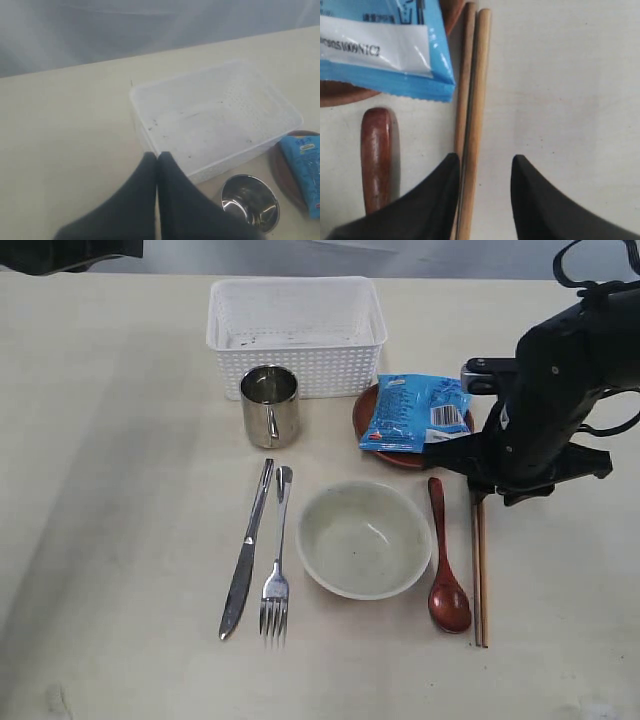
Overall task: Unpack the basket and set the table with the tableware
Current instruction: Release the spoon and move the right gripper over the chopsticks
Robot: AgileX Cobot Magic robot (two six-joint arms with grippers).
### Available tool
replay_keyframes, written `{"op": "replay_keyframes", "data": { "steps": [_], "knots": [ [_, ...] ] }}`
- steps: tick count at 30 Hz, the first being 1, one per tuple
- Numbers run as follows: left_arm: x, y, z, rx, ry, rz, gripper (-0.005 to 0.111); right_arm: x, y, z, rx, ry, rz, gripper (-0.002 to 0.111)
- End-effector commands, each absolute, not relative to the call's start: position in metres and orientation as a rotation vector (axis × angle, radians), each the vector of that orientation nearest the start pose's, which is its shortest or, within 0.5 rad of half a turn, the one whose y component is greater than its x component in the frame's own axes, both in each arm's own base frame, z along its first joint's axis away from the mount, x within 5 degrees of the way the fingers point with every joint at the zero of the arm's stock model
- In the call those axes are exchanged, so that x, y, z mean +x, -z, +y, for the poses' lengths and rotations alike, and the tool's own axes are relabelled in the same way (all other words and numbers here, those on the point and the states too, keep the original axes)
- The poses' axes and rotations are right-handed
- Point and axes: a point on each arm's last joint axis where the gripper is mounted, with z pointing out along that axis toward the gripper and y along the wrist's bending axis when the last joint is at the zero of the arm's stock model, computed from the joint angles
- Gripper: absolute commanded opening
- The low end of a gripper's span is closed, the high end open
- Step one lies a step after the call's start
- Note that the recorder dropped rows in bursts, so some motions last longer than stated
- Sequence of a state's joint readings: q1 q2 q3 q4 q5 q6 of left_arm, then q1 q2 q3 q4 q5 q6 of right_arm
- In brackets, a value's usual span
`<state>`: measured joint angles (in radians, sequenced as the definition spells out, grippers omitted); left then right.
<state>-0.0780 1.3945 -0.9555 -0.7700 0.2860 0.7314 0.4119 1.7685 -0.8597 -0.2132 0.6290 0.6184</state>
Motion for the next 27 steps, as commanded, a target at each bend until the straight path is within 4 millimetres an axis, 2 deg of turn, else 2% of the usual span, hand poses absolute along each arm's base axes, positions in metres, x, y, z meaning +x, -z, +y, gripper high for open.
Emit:
{"op": "replay_keyframes", "data": {
  "steps": [1, 25, 27],
  "knots": [
    [0.302, -0.295, -0.043, 0.19, 0.273, 2.125, 0.0, 0.273, -0.134, 0.105, 0.062, 0.097, 2.962, 0.034],
    [0.302, -0.294, -0.044, 0.195, 0.274, 2.127, 0.0, 0.257, -0.117, 0.098, 0.081, 0.114, 2.971, 0.034],
    [0.302, -0.294, -0.044, 0.195, 0.274, 2.127, 0.0, 0.255, -0.116, 0.097, 0.085, 0.116, 2.977, 0.031]
  ]
}}
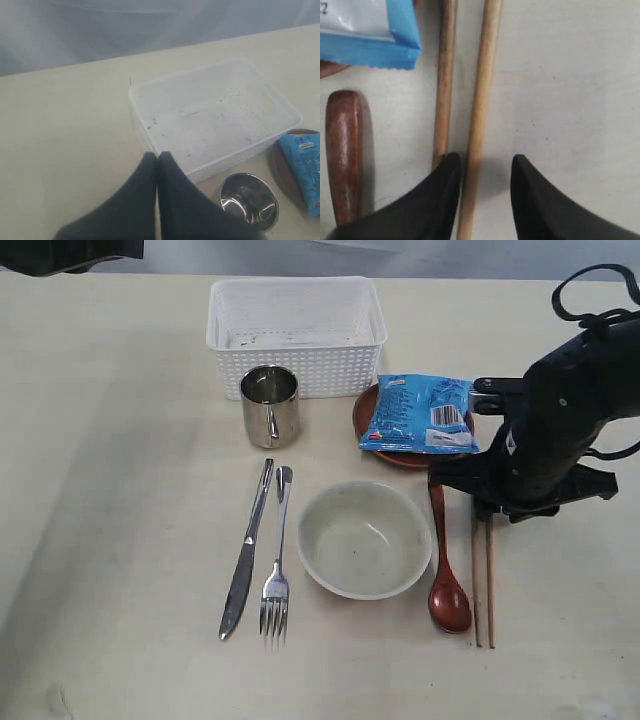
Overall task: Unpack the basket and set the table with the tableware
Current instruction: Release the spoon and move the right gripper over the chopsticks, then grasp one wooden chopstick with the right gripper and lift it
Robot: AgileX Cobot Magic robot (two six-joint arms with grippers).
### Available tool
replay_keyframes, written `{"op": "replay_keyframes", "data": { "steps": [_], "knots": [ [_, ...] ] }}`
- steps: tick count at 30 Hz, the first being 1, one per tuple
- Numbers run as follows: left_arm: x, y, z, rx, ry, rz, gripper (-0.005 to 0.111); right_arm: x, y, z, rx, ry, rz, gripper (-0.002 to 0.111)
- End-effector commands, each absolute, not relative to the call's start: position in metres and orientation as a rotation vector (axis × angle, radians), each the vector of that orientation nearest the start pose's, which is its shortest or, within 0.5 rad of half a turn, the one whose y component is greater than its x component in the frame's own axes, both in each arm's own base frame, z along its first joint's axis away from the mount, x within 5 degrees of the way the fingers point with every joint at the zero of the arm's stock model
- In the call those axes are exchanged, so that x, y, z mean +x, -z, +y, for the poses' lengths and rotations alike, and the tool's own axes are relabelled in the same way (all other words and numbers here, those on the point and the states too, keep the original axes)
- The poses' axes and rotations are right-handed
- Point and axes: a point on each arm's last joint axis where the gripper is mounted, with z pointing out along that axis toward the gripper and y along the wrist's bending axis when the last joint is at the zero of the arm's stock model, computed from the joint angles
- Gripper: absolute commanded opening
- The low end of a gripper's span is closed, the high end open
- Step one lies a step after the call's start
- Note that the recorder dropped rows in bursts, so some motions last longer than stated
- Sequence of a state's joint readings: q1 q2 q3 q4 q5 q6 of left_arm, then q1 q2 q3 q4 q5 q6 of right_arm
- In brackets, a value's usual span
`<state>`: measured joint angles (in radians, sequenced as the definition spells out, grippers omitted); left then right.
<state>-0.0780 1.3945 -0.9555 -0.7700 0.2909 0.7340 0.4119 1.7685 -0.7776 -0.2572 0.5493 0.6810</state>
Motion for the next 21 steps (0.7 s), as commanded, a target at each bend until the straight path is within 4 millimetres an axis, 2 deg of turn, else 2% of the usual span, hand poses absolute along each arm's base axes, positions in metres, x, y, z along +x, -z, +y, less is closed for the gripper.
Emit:
{"op": "replay_keyframes", "data": {
  "steps": [1, 7, 13, 15, 21],
  "knots": [
    [0.302, -0.294, -0.044, 0.195, 0.274, 2.127, 0.0, 0.254, -0.115, 0.097, 0.087, 0.118, 2.981, 0.026],
    [0.302, -0.294, -0.044, 0.195, 0.274, 2.127, 0.0, 0.252, -0.114, 0.096, 0.103, 0.119, 2.99, 0.0],
    [0.302, -0.294, -0.044, 0.195, 0.274, 2.127, 0.0, 0.253, -0.116, 0.096, 0.118, 0.13, 2.987, 0.0],
    [0.302, -0.294, -0.044, 0.195, 0.274, 2.127, 0.0, 0.255, -0.122, 0.095, 0.106, 0.154, 2.98, 0.0],
    [0.302, -0.294, -0.044, 0.195, 0.274, 2.127, 0.0, 0.263, -0.171, 0.088, 0.066, 0.276, 2.907, 0.0]
  ]
}}
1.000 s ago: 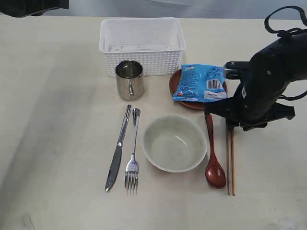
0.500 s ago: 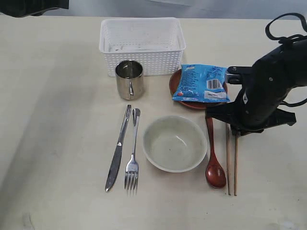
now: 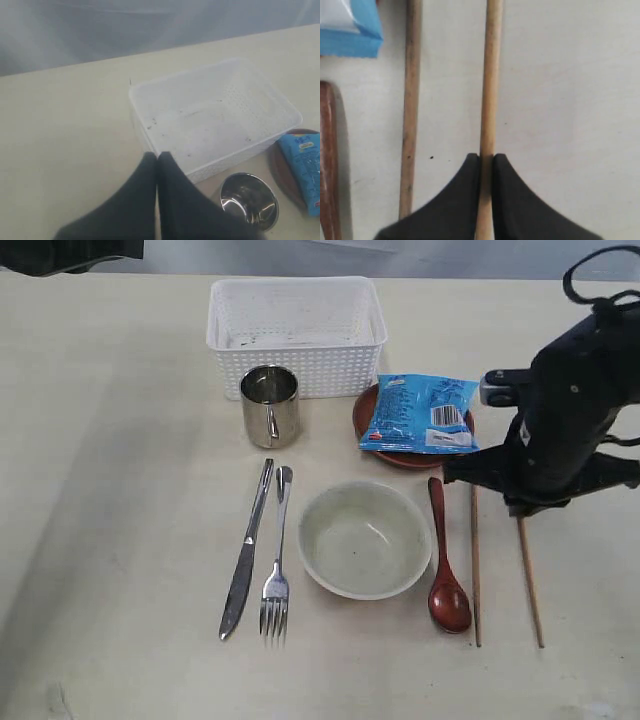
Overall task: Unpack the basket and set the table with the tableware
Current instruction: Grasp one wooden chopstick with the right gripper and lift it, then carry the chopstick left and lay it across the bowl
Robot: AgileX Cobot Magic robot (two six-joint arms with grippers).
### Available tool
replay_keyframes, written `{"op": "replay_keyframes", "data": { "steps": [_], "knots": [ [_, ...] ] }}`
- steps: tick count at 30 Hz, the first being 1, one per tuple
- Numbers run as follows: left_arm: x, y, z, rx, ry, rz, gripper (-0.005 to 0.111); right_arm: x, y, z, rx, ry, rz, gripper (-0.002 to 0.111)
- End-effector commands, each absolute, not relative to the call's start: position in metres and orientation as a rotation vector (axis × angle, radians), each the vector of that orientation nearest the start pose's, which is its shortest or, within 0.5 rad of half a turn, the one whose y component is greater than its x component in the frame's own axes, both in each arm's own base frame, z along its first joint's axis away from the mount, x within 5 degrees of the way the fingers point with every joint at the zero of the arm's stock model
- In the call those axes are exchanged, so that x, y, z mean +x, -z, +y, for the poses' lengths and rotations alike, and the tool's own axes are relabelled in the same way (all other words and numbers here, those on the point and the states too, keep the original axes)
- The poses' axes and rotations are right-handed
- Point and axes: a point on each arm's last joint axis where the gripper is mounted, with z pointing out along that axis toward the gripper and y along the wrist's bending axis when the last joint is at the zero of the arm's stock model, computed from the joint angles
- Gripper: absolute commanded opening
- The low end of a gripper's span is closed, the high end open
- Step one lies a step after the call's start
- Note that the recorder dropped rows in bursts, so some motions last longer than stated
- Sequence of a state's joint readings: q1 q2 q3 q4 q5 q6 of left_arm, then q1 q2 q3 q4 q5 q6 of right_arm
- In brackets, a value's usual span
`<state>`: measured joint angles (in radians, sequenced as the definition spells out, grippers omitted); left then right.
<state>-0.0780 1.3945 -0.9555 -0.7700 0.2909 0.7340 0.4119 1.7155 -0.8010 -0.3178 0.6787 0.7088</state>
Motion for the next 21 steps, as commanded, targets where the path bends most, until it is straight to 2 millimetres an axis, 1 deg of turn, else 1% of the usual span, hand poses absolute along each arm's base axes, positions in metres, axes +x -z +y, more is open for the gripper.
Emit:
{"op": "replay_keyframes", "data": {
  "steps": [1, 6, 8, 10, 12, 14, 17, 21],
  "knots": [
    [0.302, -0.294, -0.044, 0.195, 0.274, 2.127, 0.0, 0.265, -0.183, 0.087, 0.066, 0.292, 2.883, 0.0],
    [0.302, -0.294, -0.044, 0.195, 0.274, 2.127, 0.0, 0.269, -0.229, 0.086, 0.036, 0.31, 2.828, 0.0],
    [0.302, -0.294, -0.044, 0.195, 0.274, 2.127, 0.0, 0.268, -0.246, 0.09, 0.031, 0.292, 2.808, 0.0],
    [0.302, -0.294, -0.044, 0.198, 0.277, 2.13, 0.0, 0.266, -0.26, 0.097, 0.018, 0.251, 2.777, 0.0],
    [0.302, -0.294, -0.044, 0.199, 0.279, 2.131, 0.0, 0.261, -0.268, 0.108, 0.008, 0.175, 2.768, 0.0],
    [0.302, -0.294, -0.044, 0.199, 0.279, 2.131, 0.0, 0.255, -0.274, 0.123, -0.019, 0.09, 2.771, 0.0],
    [0.302, -0.294, -0.044, 0.199, 0.279, 2.131, 0.0, 0.243, -0.274, 0.148, -0.063, -0.057, 2.793, 0.0],
    [0.302, -0.294, -0.044, 0.199, 0.279, 2.131, 0.0, 0.23, -0.265, 0.181, -0.125, -0.19, 2.829, 0.0]
  ]
}}
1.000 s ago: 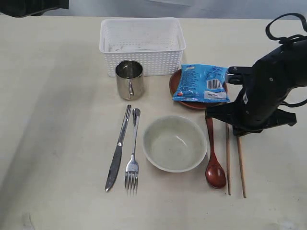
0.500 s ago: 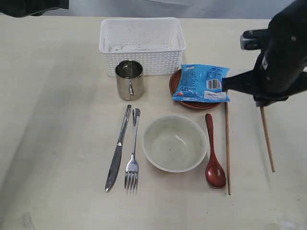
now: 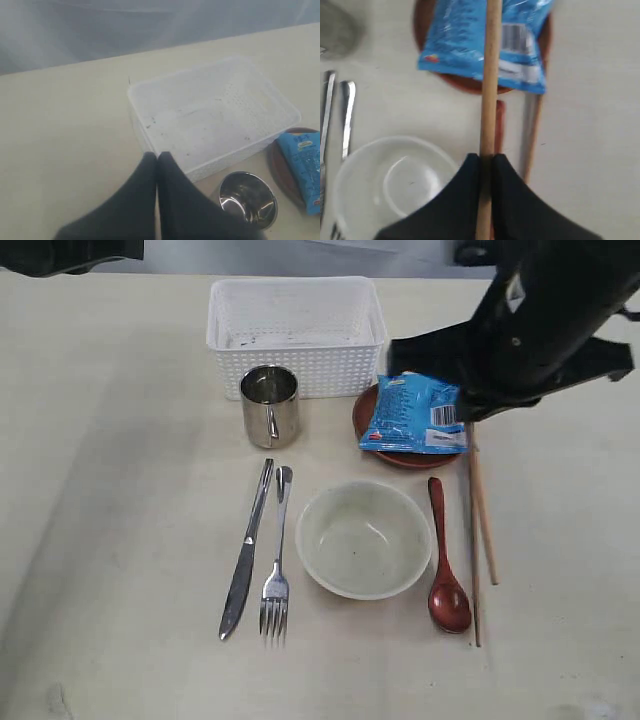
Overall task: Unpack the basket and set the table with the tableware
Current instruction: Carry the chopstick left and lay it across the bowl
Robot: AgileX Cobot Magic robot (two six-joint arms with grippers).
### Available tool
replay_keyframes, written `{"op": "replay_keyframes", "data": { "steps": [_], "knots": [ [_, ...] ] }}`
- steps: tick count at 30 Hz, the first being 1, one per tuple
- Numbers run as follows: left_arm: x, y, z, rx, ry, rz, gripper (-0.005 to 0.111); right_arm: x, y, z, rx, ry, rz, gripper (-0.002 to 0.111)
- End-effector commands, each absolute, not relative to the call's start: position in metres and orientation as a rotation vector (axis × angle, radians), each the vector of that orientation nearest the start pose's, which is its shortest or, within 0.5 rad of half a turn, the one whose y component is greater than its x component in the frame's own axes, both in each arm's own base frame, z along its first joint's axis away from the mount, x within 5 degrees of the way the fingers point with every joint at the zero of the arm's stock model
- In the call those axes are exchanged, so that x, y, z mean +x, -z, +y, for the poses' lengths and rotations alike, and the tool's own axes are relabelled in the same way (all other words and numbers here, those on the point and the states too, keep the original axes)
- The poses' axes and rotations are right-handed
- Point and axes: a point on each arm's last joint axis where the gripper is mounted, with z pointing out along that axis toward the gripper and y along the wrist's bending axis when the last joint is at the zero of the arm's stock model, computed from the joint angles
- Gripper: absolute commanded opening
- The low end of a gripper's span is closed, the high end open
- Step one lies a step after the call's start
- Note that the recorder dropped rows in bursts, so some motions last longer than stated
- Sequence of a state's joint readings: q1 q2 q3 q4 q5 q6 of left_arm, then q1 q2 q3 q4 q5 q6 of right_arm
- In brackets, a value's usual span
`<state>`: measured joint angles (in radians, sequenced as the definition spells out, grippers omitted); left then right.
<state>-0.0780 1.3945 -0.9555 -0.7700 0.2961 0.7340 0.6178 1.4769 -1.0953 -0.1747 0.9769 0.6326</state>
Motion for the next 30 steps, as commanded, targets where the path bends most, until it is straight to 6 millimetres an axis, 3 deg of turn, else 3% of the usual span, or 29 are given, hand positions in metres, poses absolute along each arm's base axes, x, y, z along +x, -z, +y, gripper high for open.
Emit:
{"op": "replay_keyframes", "data": {
  "steps": [1, 7, 14, 30],
  "knots": [
    [0.302, -0.294, -0.044, 0.2, 0.277, 2.131, 0.0, 0.227, -0.262, 0.19, -0.134, -0.214, 2.832, 0.0],
    [0.301, -0.293, -0.045, 0.233, 0.272, 2.14, 0.0, 0.223, -0.234, 0.225, -0.096, -0.269, 2.863, 0.0],
    [0.301, -0.293, -0.045, 0.24, 0.271, 2.141, 0.0, 0.227, -0.198, 0.236, -0.047, -0.177, 2.954, 0.0],
    [0.3, -0.292, -0.045, 0.246, 0.278, 2.148, 0.0, 0.22, -0.187, 0.237, 0.028, -0.238, 3.005, 0.0]
  ]
}}
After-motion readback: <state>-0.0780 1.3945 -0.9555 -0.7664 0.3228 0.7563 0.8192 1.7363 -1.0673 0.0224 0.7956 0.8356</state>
